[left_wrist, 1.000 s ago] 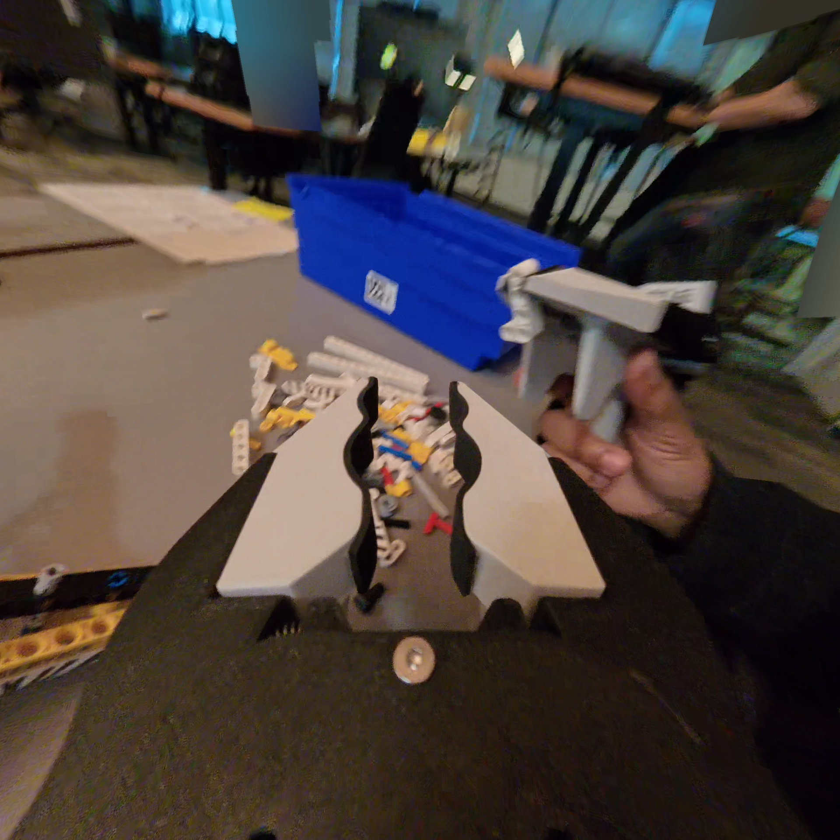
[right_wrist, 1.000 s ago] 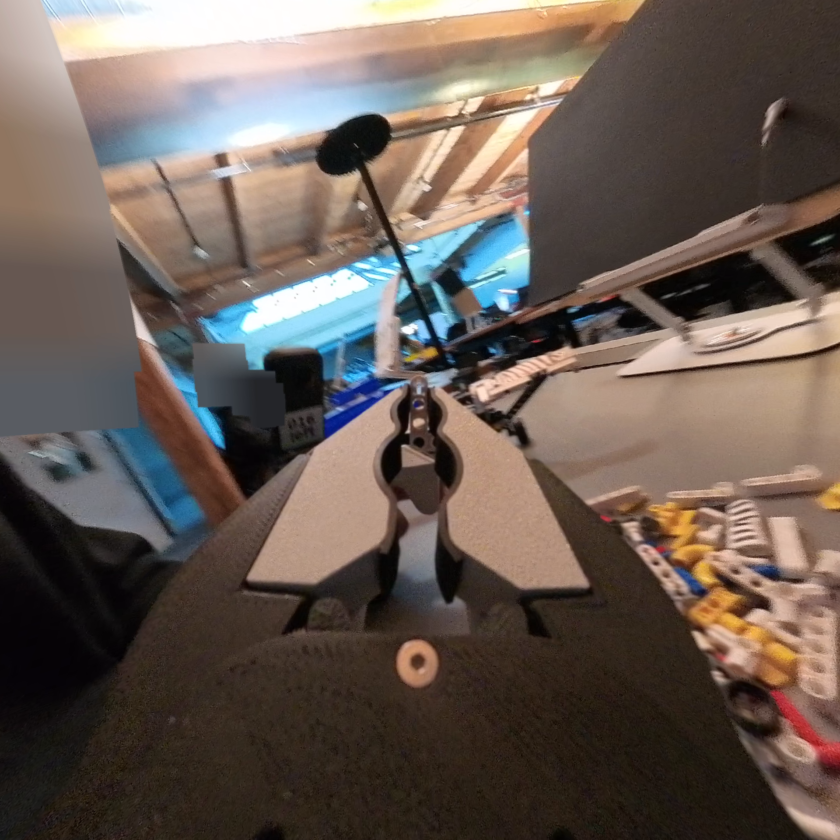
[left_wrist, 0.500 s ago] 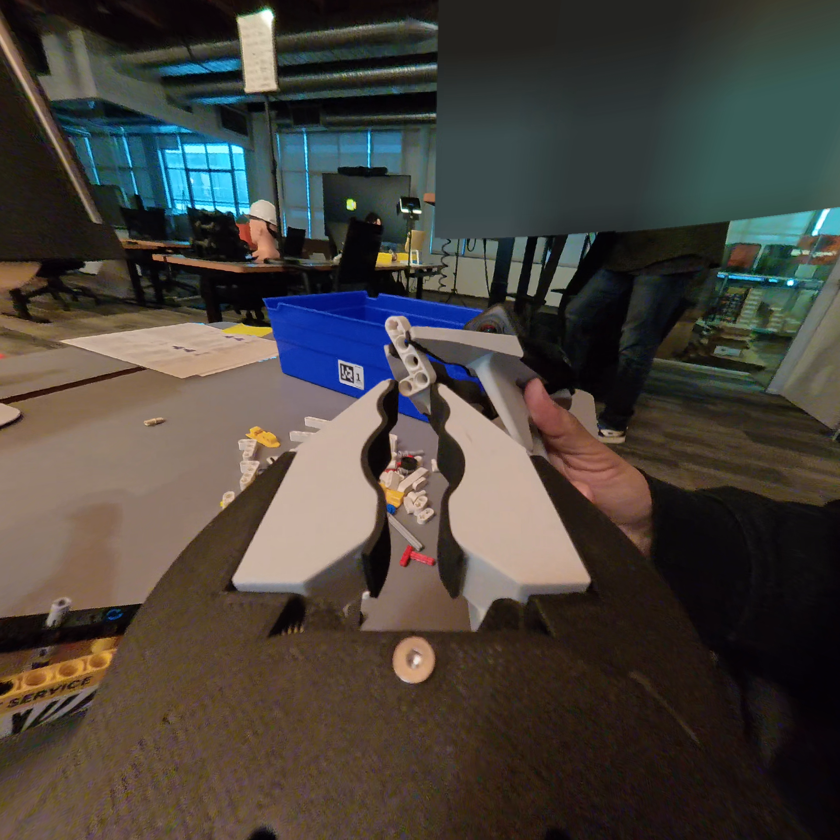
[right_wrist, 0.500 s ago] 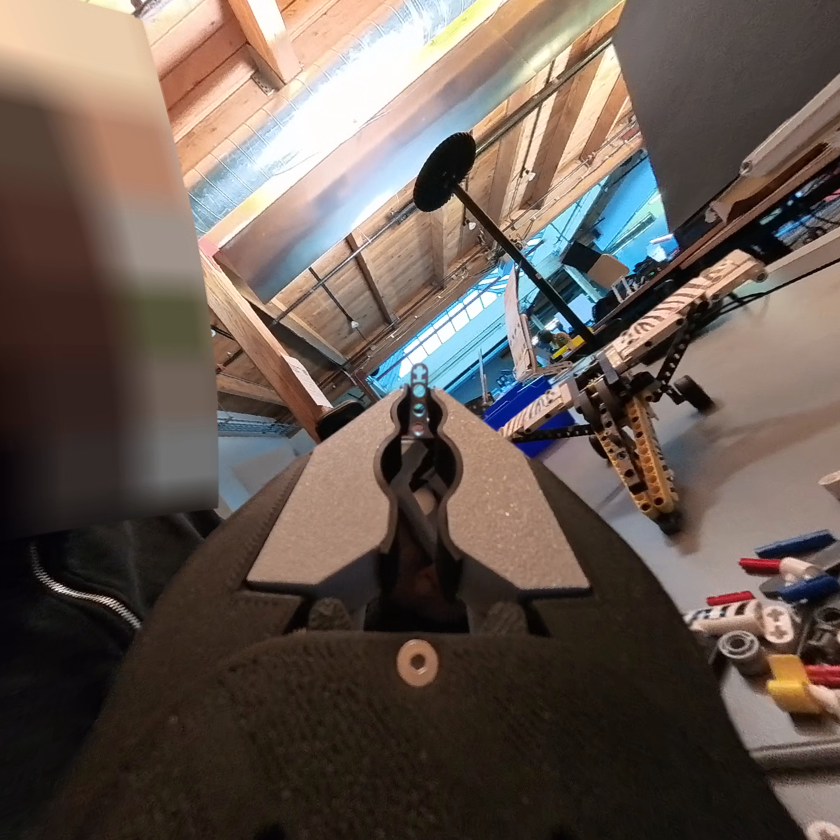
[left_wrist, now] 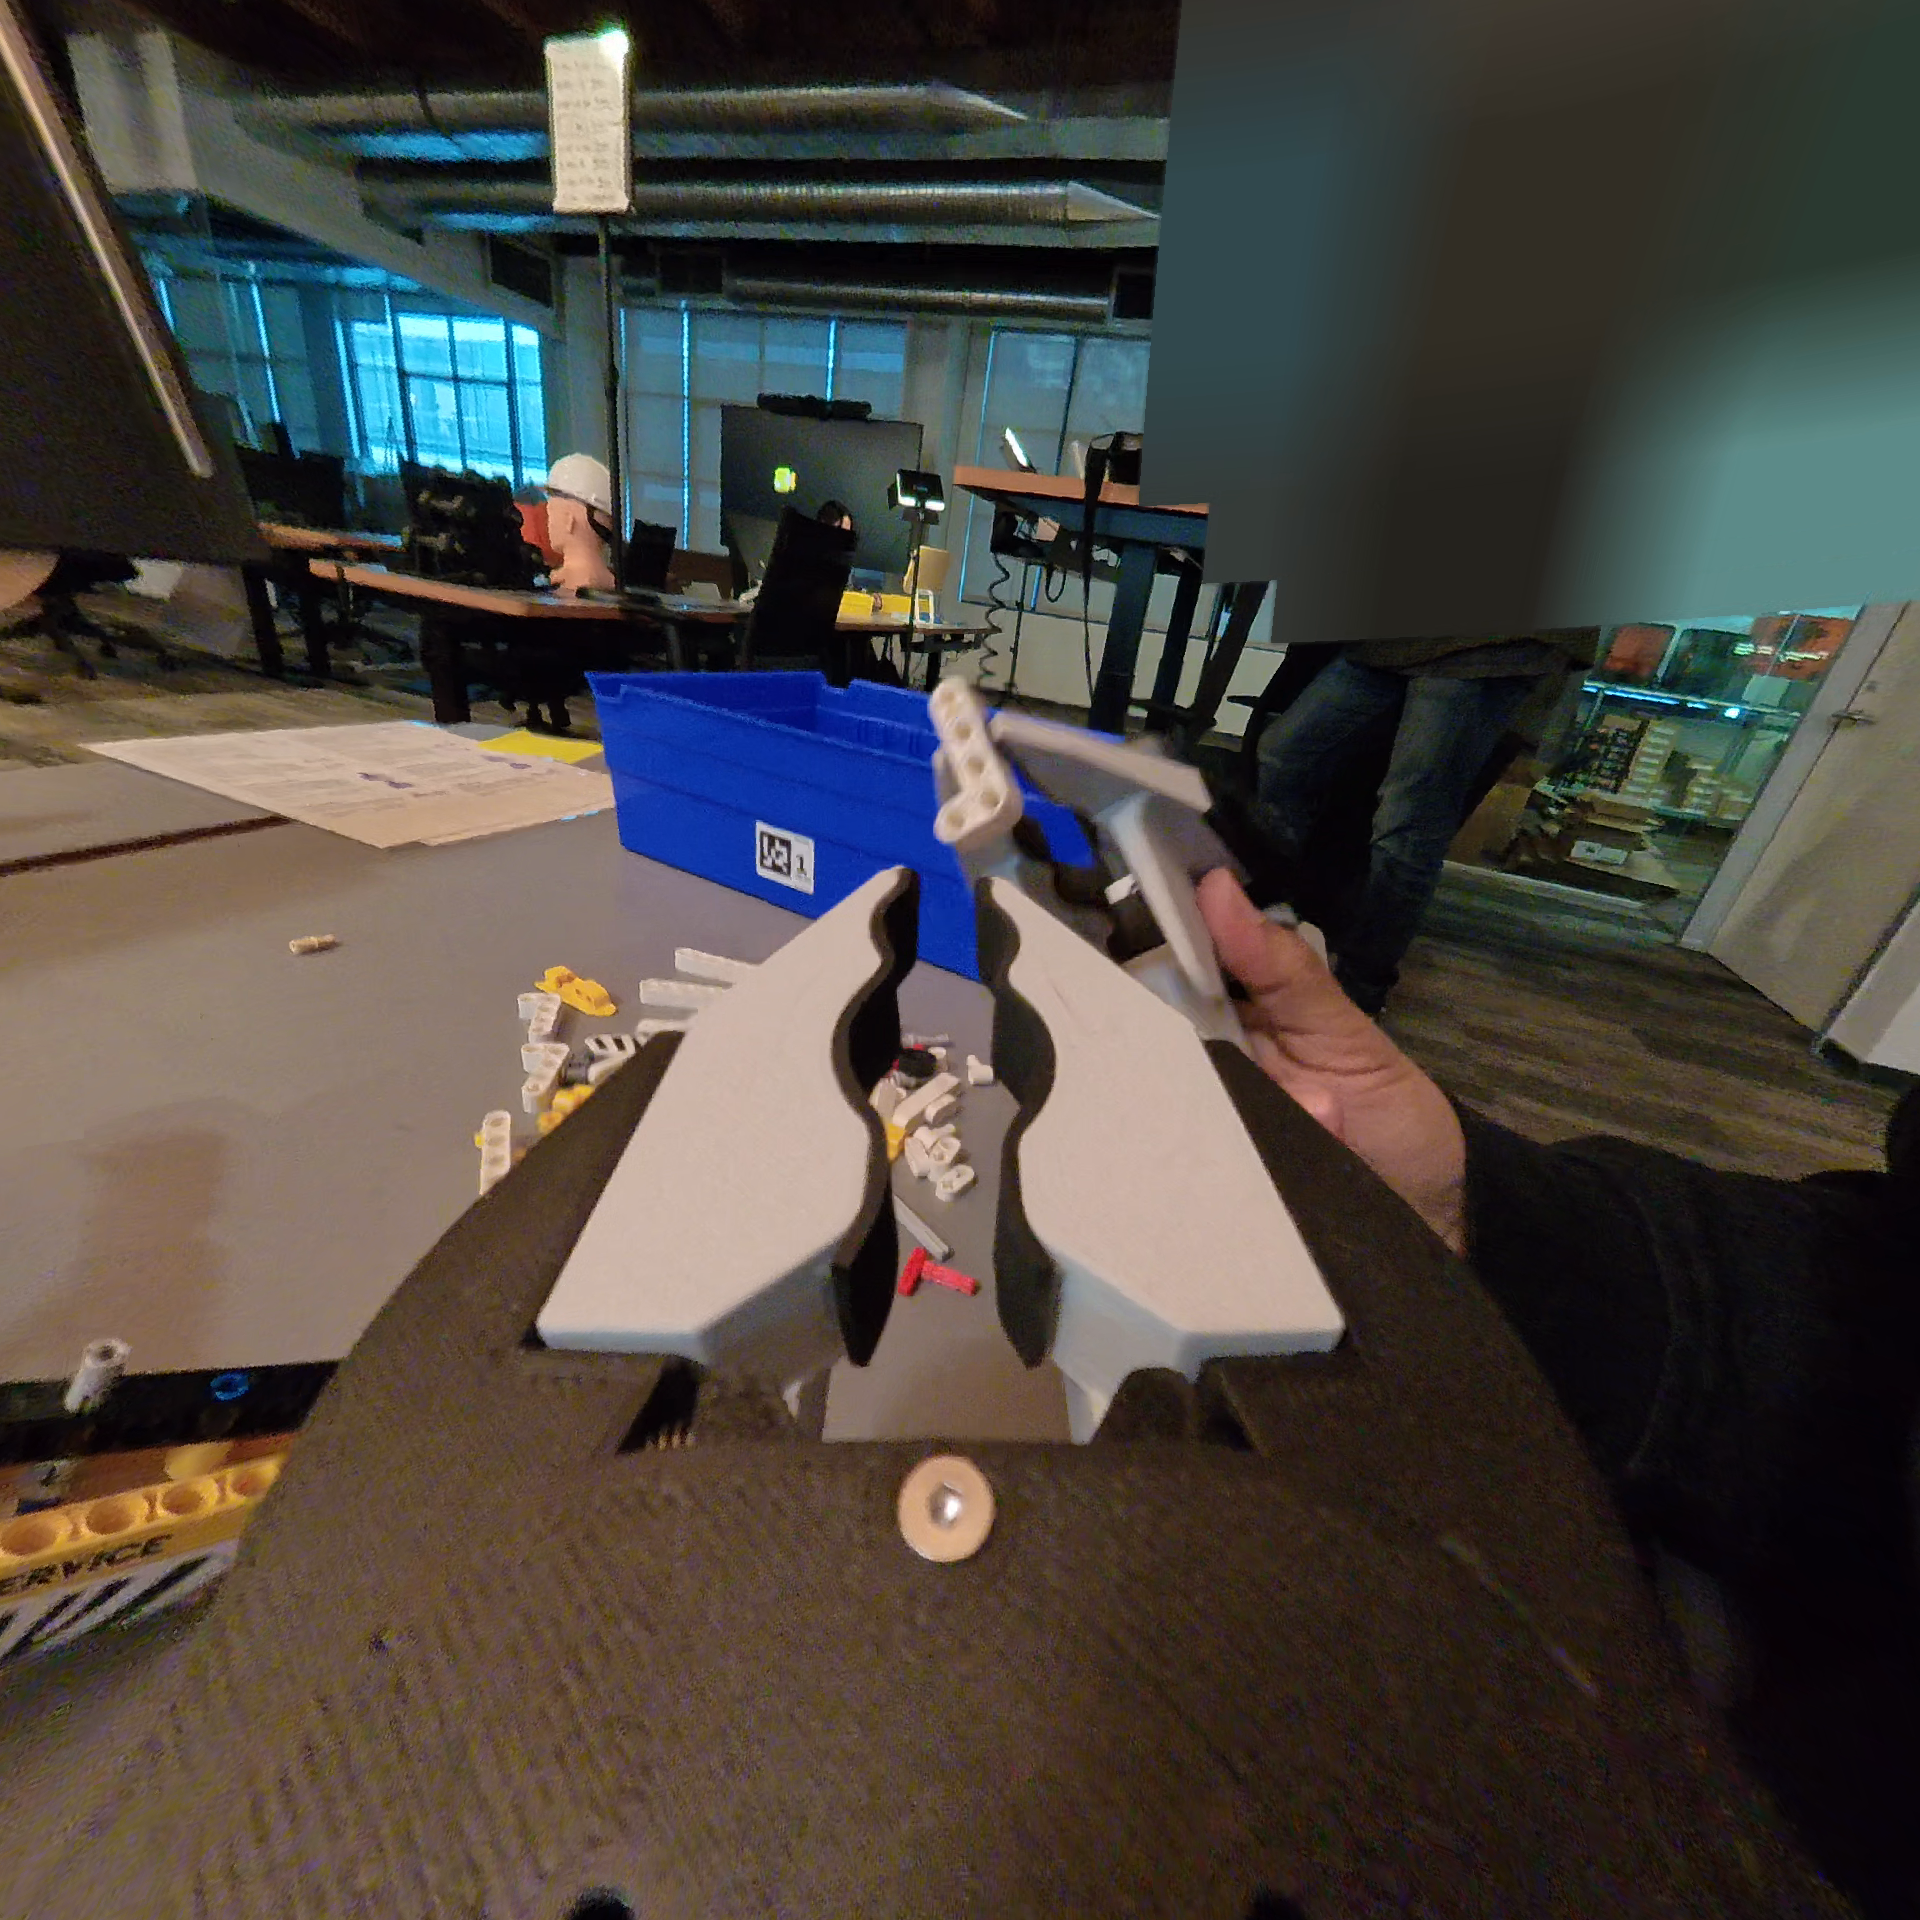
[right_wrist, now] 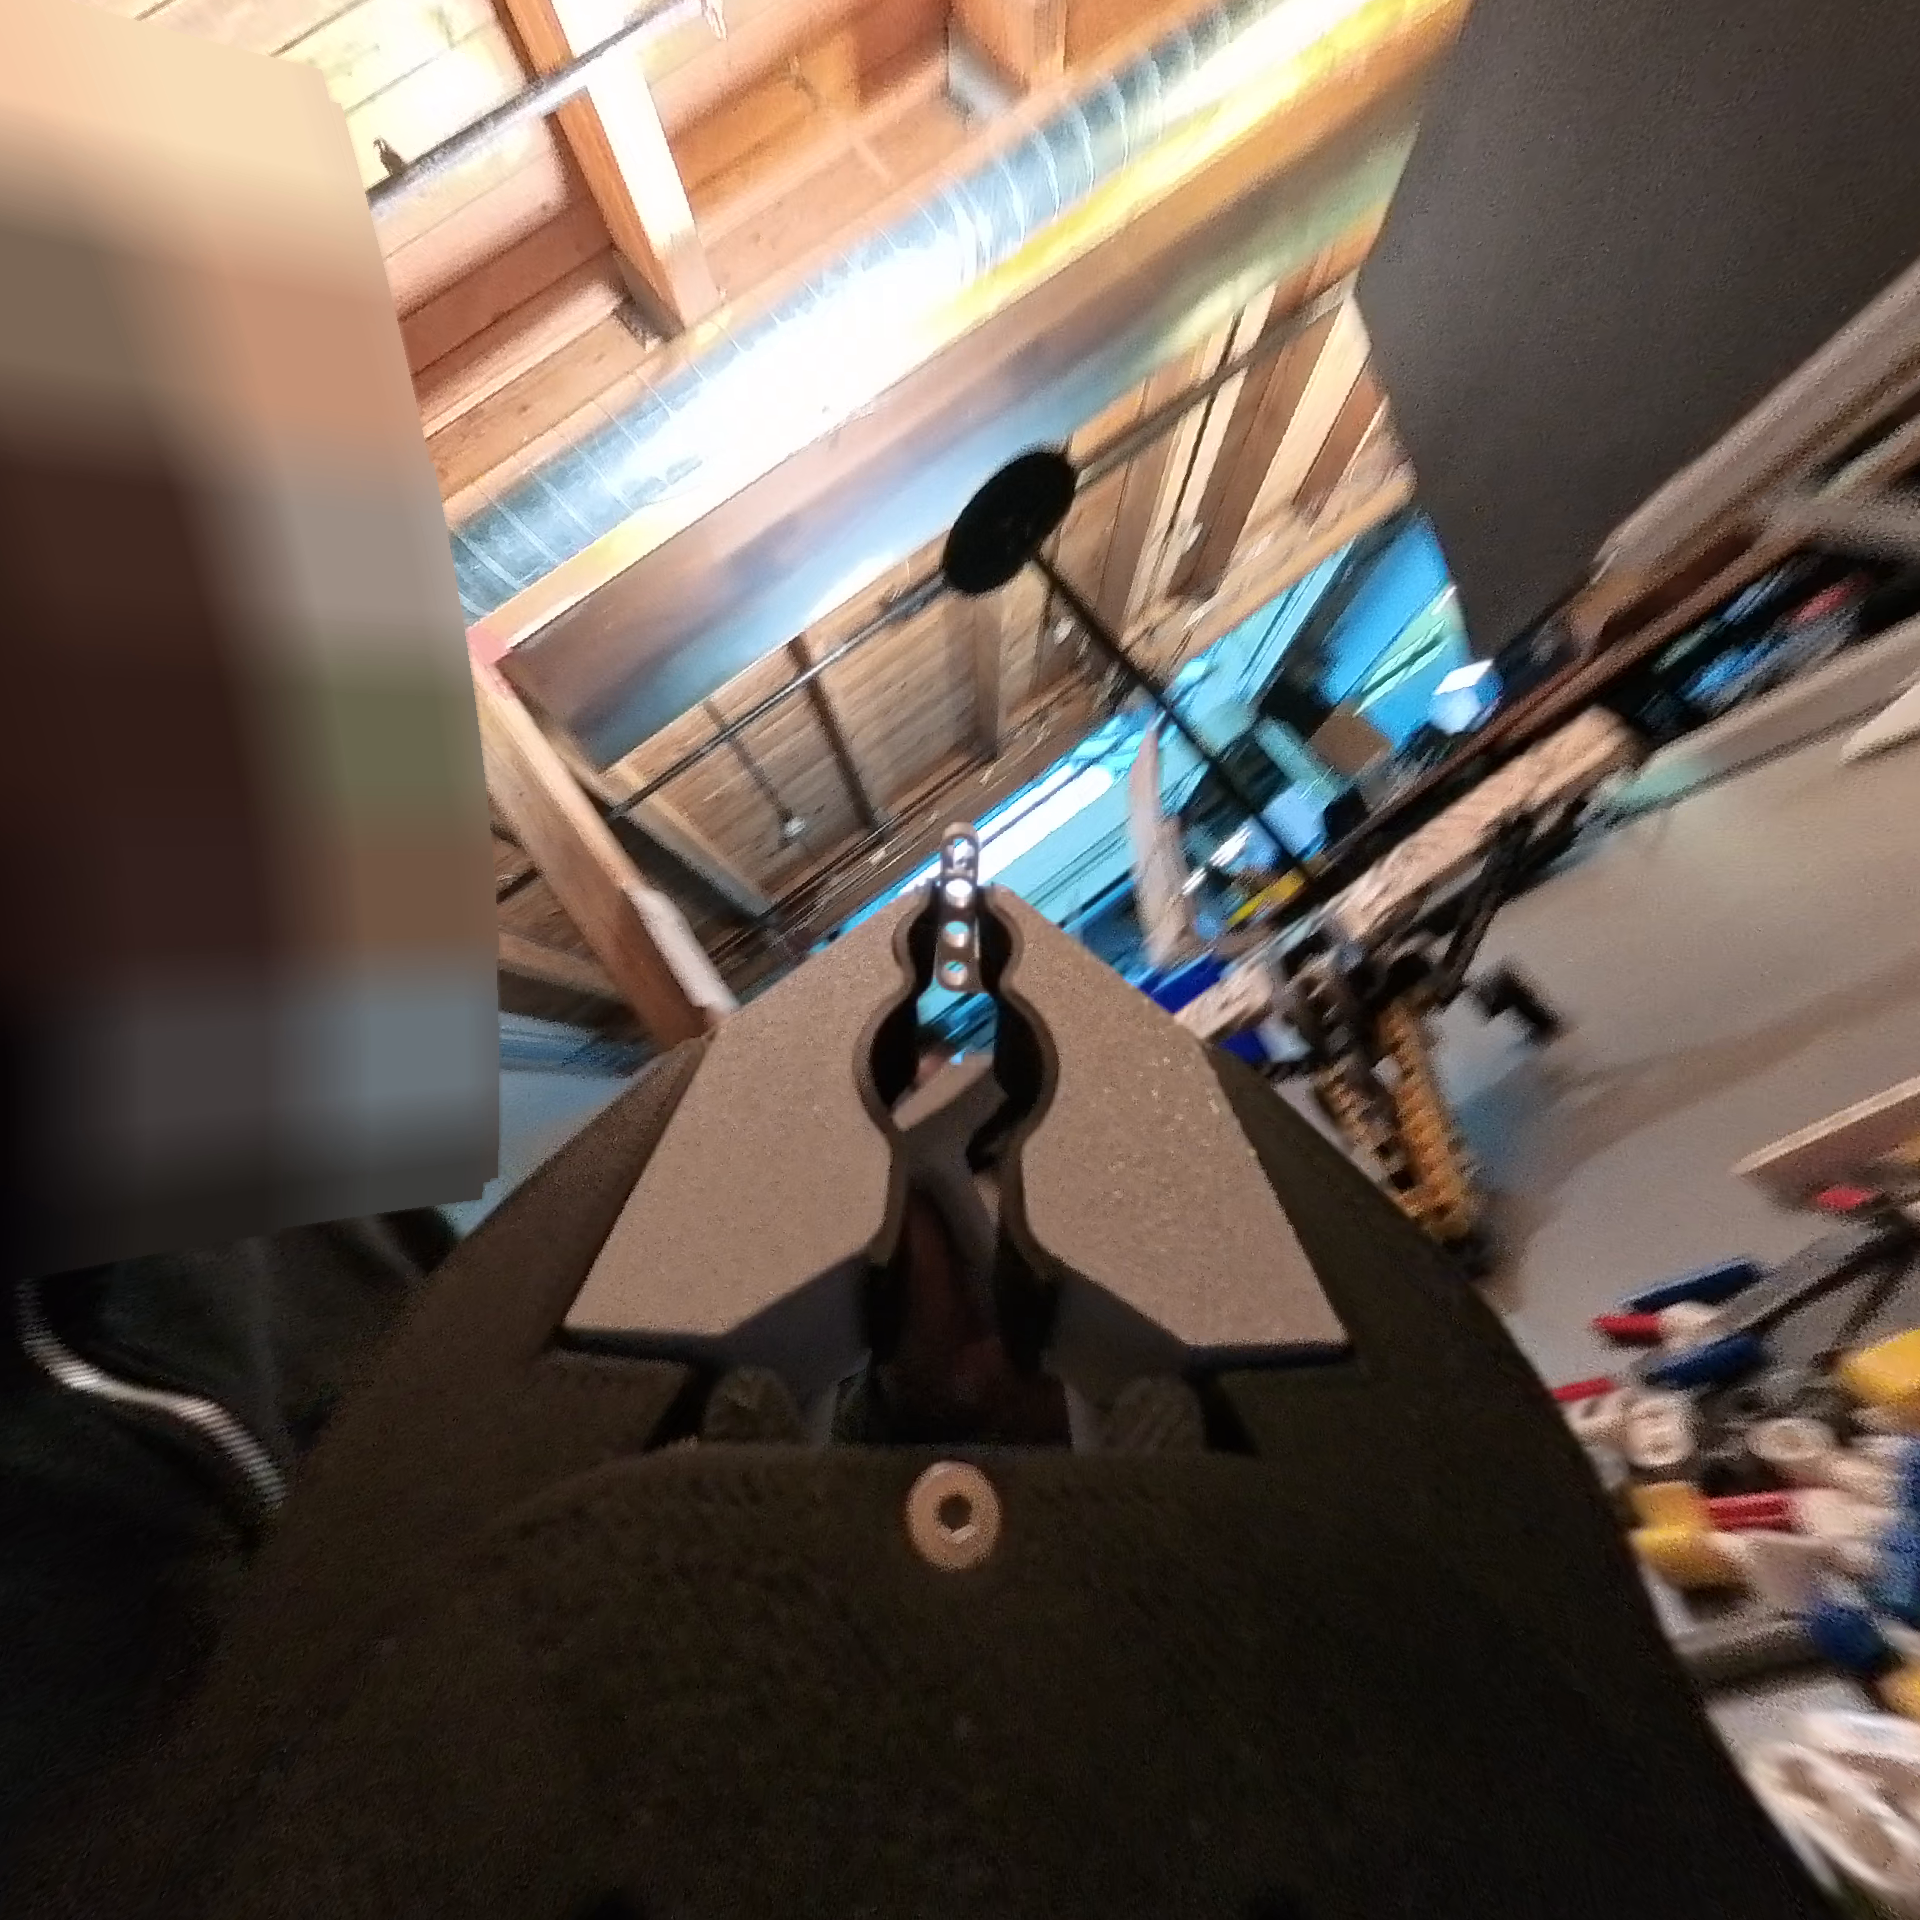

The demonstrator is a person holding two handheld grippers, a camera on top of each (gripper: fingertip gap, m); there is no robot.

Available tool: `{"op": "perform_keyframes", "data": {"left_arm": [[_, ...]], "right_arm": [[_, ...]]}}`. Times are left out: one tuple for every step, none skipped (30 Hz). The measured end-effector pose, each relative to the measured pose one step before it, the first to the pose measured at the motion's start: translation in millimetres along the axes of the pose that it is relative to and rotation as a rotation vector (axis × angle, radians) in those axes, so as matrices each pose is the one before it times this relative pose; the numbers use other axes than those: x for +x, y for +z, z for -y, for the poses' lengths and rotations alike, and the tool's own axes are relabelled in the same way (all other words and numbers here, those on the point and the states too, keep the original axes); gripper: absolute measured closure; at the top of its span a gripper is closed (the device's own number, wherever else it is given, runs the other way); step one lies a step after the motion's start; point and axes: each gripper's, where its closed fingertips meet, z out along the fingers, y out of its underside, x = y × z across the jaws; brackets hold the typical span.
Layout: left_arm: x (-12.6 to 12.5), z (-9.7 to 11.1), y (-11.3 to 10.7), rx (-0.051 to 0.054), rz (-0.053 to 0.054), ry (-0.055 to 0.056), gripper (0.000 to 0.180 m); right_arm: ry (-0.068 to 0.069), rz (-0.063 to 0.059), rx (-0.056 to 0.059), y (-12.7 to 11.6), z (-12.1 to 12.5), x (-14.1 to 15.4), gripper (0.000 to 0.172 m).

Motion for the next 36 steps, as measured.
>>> {"op": "perform_keyframes", "data": {"left_arm": [[-2.61, -4.34, 0.98, -0.0219, 0.0042, -0.0297, 0.169], [-5.1, -2.79, 0.83, -0.0184, 0.017, -0.0391, 0.167], [-4.33, 0.03, -0.63, 0.0, 0.0101, -0.0298, 0.165], [-5.51, 2.53, -1.95, 0.0157, 0.0188, -0.0253, 0.164], [-6.7, 5.59, -3.36, 0.0293, 0.0301, -0.0201, 0.163], [-5.98, 7.86, -4.48, 0.0437, 0.025, -0.0168, 0.161], [-5.73, 8.1, -5.07, 0.0441, 0.0236, -0.0183, 0.159], [-5.28, 7.15, -4.93, 0.0375, 0.0221, -0.0144, 0.157], [-3.93, 5.71, -4.61, 0.0274, 0.0161, -0.0061, 0.155], [-3.11, 3.71, -4.13, 0.0148, 0.0144, 0.0034, 0.154], [-3.31, 2.36, -3.46, 0.0074, 0.018, 0.0085, 0.154], [-2.98, 2.47, -3.11, 0.0093, 0.0174, 0.0083, 0.153], [-1.85, 3.47, -2.66, 0.0172, 0.0099, 0.0043, 0.154], [-1.14, 3.67, -2.24, 0.0199, 0.0041, -0.0004, 0.154], [-1.3, 3.12, -1.61, 0.0172, 0.0043, -0.0038, 0.155], [-2.03, 2.04, -1.15, 0.0114, 0.0074, -0.0059, 0.155], [-1.84, 1.24, -0.77, 0.0067, 0.0056, -0.0074, 0.156], [-1.16, 0.46, -0.61, 0.0026, 0.0006, -0.009, 0.156], [-0.92, 0.25, -0.58, 0.0006, -0.0004, -0.01, 0.156], [-0.82, 0.3, -0.83, 0.0014, 0.0003, -0.0071, 0.156], [-1.24, 0.34, -0.89, 0.0011, 0.0025, -0.0041, 0.157], [-1.25, 0.33, -1.05, 0.0004, 0.0035, -0.0033, 0.157], [-1.46, 0.52, -1.03, 0.0022, 0.0037, -0.0047, 0.158], [-1.57, 1.13, -1.14, 0.0053, 0.0034, -0.0075, 0.158], [-1.52, 1.15, -0.9, 0.0064, 0.0023, -0.01, 0.158], [-1.33, 0.89, -0.58, 0.0055, 0.0008, -0.0125, 0.158], [-0.36, 0.47, -0.33, 0.0031, -0.0045, -0.0135, 0.158], [0.68, -0.25, 0.25, -0.0008, -0.0089, -0.0105, 0.158], [0.62, -0.62, 0.36, -0.0034, -0.0056, -0.0035, 0.159], [0.02, -0.59, 0.35, -0.0032, 0.0007, 0.0024, 0.158], [-0.21, -0.42, 0.37, -0.0013, 0.0023, 0.003, 0.158], [-0.06, -0.41, 0.22, -0.0006, 0.0002, -0.0003, 0.159], [-0.45, -0.11, 0.28, -0.0002, 0.0001, -0.0041, 0.159], [-0.92, -0.24, 0.28, 0.0003, 0.0016, -0.0075, 0.159], [-1.13, -0.17, 0.26, -0.0001, 0.0013, -0.01, 0.159], [-0.97, -0.33, 0.25, -0.0008, 0.0, -0.0114, 0.159]], "right_arm": [[-0.0756, -0.0348, 0.0465, -5.75, 10.09, -1.15, 0.167], [-0.0851, -0.0585, 0.0354, -5.2, 8.65, 2.1, 0.167], [-0.0817, -0.0637, 0.0144, -3.63, 5.18, 3.63, 0.167], [-0.0721, -0.05, -0.0062, -1.4, 1.33, 2.47, 0.167], [-0.0626, -0.0375, -0.0254, 1.18, -2.37, 1.37, 0.167], [-0.0543, -0.0353, -0.0476, 3.25, -6.49, 2.01, 0.168], [-0.0485, -0.04, -0.0704, 5.05, -9.9, 3.88, 0.168], [-0.0487, -0.0479, -0.0917, 6.3, -12.72, 5.78, 0.167], [-0.0519, -0.0605, -0.1122, 7.29, -15.16, 8.52, 0.167], [-0.0539, -0.0521, -0.1252, 8.06, -15.78, 7.28, 0.167], [-0.0645, -0.0251, -0.1166, 7.92, -13.39, 2.79, 0.167], [-0.0704, -0.0206, -0.0988, 7.34, -9.88, 1.27, 0.166], [-0.0623, -0.0345, -0.0813, 6.81, -6.73, 2.73, 0.166], [-0.0468, -0.0309, -0.0653, 6.57, -4.71, 1.89, 0.166], [-0.027, -0.0113, -0.06, 7.0, -4.42, -0.76, 0.166], [-0.0069, 0.0065, -0.0551, 7.59, -3.98, -2.59, 0.166], [0.007, 0.0196, -0.0421, 7.74, -2.17, -4.13, 0.166], [0.0144, 0.0195, -0.0322, 7.49, -1.06, -3.74, 0.166], [0.0112, 0.008, -0.0363, 7.28, -2.02, -1.52, 0.166], [-0.0005, -0.0092, -0.0348, 6.54, -2.31, 1.35, 0.166], [-0.0073, -0.0248, -0.0276, 5.44, -2.04, 3.82, 0.166], [-0.0069, -0.0265, -0.0219, 4.16, -1.73, 4.27, 0.164], [-0.0041, -0.0151, -0.0108, 2.53, -0.33, 2.49, 0.158], [0.0003, -0.0032, 0.0011, 0.25, 0.99, 0.61, 0.15], [0.0039, 0.0021, 0.0153, -2.35, 2.64, 0.27, 0.145], [0.0074, 0.0016, 0.0331, -4.94, 4.67, 1.31, 0.146], [0.0094, 0.0, 0.0507, -7.29, 7.03, 2.92, 0.149], [0.013, -0.0074, 0.0619, -8.87, 8.52, 5.22, 0.15], [0.0153, -0.011, 0.0622, -9.31, 8.37, 7.01, 0.151], [0.0171, -0.0101, 0.0541, -8.57, 7.26, 7.79, 0.151], [0.0211, -0.0065, 0.041, -7.08, 5.1, 7.74, 0.151], [0.0249, 0.0036, 0.0254, -5.12, 2.58, 6.12, 0.151], [0.0282, 0.0123, 0.0083, -2.97, -0.37, 4.28, 0.15], [0.0286, 0.0149, -0.0052, -1.13, -2.76, 2.73, 0.149], [0.0233, 0.0152, -0.0113, 0.3, -3.86, 1.39, 0.149], [0.015, 0.0135, -0.0114, 1.19, -3.91, 0.02, 0.149]]}}
